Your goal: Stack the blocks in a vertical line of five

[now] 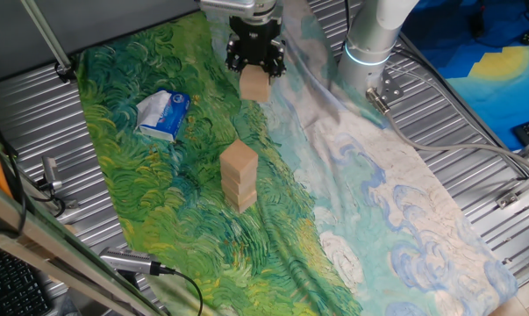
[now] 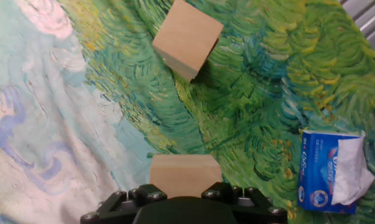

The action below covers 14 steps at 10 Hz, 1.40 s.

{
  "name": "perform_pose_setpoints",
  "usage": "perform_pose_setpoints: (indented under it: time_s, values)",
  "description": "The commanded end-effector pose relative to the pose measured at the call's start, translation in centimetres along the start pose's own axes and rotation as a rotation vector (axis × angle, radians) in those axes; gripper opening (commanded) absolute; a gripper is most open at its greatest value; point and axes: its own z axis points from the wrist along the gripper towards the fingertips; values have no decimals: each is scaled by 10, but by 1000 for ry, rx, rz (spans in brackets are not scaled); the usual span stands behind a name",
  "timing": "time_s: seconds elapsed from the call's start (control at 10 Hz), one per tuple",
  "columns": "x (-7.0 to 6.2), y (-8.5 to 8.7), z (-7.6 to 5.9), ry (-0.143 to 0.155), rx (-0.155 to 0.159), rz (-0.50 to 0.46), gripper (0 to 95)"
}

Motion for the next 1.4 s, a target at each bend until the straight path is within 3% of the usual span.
perform_pose_setpoints:
  time_s: [0.1, 0.4, 0.5, 0.7, 0.9, 1.2, 1.4]
  values:
    - [-2, -1, 0, 10, -6, -4, 0]
    - [-2, -1, 0, 14, -11, 1, 0]
    - [-8, -1, -2, 18, -9, 9, 0]
    - [-30, 5, -6, 46, 6, 24, 0]
    - [-48, 9, -2, 47, 6, 31, 0]
    - [-63, 16, -6, 70, 19, 36, 0]
    - [-68, 19, -7, 66, 7, 27, 0]
